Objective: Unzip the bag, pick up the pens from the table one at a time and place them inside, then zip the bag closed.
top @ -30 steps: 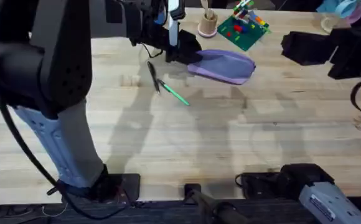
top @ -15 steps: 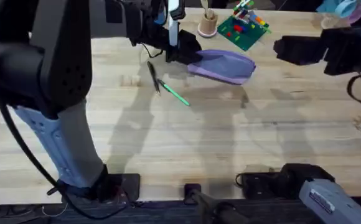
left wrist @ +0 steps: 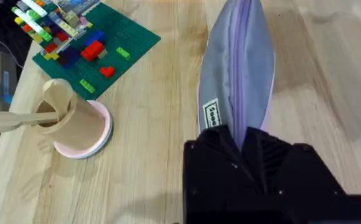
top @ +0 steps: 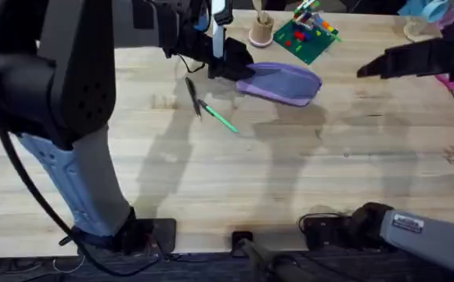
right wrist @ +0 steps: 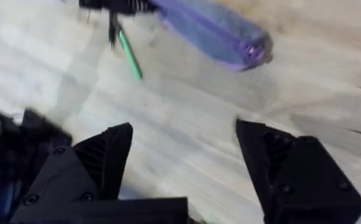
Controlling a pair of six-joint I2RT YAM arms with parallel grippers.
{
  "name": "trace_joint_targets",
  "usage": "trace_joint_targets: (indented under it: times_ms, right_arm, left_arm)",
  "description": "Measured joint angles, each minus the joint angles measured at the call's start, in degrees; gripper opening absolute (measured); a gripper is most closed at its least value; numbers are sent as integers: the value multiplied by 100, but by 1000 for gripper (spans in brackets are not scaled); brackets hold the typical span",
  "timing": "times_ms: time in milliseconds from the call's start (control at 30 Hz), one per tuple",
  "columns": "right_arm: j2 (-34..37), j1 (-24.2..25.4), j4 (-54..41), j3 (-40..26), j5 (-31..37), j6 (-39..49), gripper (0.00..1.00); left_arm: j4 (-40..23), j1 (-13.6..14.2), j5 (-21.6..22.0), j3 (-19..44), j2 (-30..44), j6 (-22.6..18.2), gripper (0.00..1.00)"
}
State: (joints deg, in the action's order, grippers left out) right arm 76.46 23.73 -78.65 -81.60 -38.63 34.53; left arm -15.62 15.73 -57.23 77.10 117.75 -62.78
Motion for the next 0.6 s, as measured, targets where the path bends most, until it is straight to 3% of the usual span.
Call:
trace_joint_targets:
  times_ms: [100,267,600]
  right_arm:
    - [441,8,-280,-140,185,510,994]
    - [841,8,56,-149,701,883,995]
    - [890,8,908,-160,1145,1079,995]
  left_arm:
    - [0,0,0,0,0,0,43]
    - [0,0,0,0,0,0,43]
    - [-84,0,-3,0,0,0,43]
